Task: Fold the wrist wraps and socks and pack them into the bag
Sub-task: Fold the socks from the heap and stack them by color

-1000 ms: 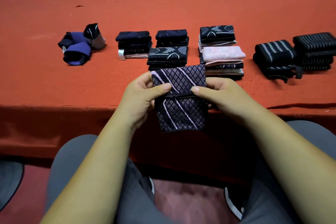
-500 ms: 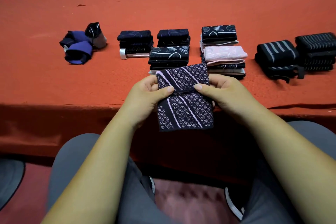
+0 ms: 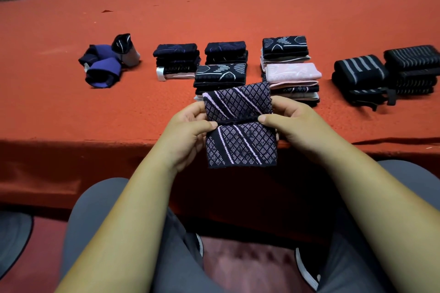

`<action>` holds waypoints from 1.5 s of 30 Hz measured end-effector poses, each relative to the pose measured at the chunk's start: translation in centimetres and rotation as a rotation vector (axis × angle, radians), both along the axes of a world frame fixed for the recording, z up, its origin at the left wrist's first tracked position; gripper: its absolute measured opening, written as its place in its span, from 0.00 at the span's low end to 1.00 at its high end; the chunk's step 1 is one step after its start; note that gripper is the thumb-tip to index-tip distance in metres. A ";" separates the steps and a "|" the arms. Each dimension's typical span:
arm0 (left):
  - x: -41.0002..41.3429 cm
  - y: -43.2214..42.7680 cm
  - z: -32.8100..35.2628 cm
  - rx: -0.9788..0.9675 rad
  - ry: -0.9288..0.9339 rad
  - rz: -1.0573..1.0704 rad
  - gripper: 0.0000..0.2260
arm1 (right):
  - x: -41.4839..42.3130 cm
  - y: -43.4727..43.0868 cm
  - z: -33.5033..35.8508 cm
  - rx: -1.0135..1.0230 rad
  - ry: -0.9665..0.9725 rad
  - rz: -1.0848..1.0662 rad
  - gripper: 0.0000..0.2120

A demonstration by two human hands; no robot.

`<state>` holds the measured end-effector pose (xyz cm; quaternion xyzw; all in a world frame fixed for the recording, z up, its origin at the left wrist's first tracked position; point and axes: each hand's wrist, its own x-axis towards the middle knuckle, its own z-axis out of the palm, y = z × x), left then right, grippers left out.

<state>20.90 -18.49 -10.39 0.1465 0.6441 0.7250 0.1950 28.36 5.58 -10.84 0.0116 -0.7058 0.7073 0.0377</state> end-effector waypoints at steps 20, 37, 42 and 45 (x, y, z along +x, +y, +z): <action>0.0 0.3 0.4 0.093 -0.159 0.042 0.14 | 0.4 0.2 0.8 -0.171 -0.009 0.028 0.15; 0.5 -0.7 0.2 -0.056 -0.026 -0.121 0.19 | 0.9 -0.2 0.5 0.029 0.113 -0.002 0.28; 0.4 -0.8 0.5 0.016 0.028 -0.113 0.20 | 0.7 -0.5 0.3 0.110 0.041 0.059 0.19; 0.2 -1.0 0.5 0.041 0.035 -0.069 0.19 | 0.5 -0.3 0.3 0.189 0.053 0.057 0.13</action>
